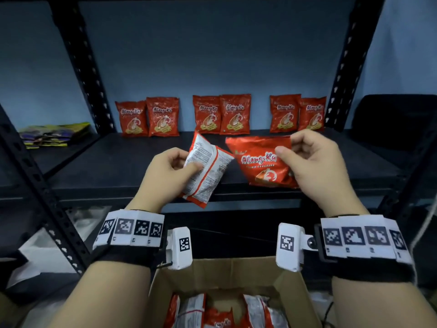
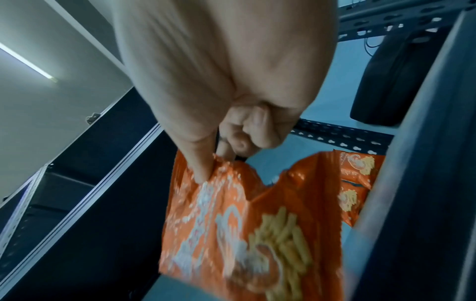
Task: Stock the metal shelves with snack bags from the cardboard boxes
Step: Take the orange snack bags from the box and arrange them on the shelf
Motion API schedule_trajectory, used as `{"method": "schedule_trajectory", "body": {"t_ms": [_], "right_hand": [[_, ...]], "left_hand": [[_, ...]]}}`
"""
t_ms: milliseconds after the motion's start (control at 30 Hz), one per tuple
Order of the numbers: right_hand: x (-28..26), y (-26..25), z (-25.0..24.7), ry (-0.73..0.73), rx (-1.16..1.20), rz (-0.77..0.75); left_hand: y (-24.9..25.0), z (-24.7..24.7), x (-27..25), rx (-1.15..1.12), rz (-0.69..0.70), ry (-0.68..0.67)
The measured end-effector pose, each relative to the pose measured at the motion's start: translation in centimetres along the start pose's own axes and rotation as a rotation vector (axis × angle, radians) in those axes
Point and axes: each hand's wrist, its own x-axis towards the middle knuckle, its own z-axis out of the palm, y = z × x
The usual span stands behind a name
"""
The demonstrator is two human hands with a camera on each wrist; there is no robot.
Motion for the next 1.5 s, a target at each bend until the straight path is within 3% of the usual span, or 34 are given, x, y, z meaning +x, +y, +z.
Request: {"method": "schedule_trajectory", "body": {"t_ms": [133, 300, 467, 667, 767, 900, 967, 1100, 1167, 1300, 1400, 1500], "right_hand": [[0.0, 0.3, 0.2, 0.202, -0.058, -0.093], [-0.6, 2.8, 2.4, 0.294, -0.241, -0.067], [0.3, 4.7, 4.5, 0.11, -0.416, -0.055], [3.5, 4.2, 4.4, -0.302, -0.593, 0.111], [4.4, 3.9, 3.7, -0.433, -0.6, 0.127], [4.3, 4.0, 3.5, -0.491, -0.566, 0.108], [4.0, 3.8, 3.6, -0.468, -0.529, 0.096], [2.8, 2.2, 3.9, -0.257, -0.22, 0.085], [2.1, 0.6, 4.6, -0.257, -0.085, 0.057], [1.1, -1.2, 6.0, -0.277, 0.079, 0.027], [0.8, -1.1, 6.0, -0.14, 0.184, 0.058], [0.8, -1.1, 5.5, 0.026, 0.265, 0.105]], "left_hand": [[-0.1, 0.1, 0.3, -0.037, 0.036, 0.114], [0.2, 0.6, 0.8, 0.011, 0.077, 0.187], [1.5, 0.9, 2.0, 0.22, 0.127, 0.09], [3.3, -1.2, 3.5, 0.557, 0.217, -0.064], [3.3, -2.1, 3.3, 0.565, 0.251, -0.106], [3.1, -2.3, 2.7, 0.49, 0.214, -0.123], [3.1, -2.3, 2.2, 0.438, 0.174, -0.168], [4.0, -2.4, 0.9, 0.239, 0.08, -0.354], [4.5, -2.2, 0.5, 0.147, 0.07, -0.386], [5.0, -1.2, -0.1, 0.02, 0.072, -0.34], [4.8, -0.7, -0.2, -0.1, 0.064, -0.2], [4.8, -0.3, -0.4, -0.388, -0.019, -0.135]]}}
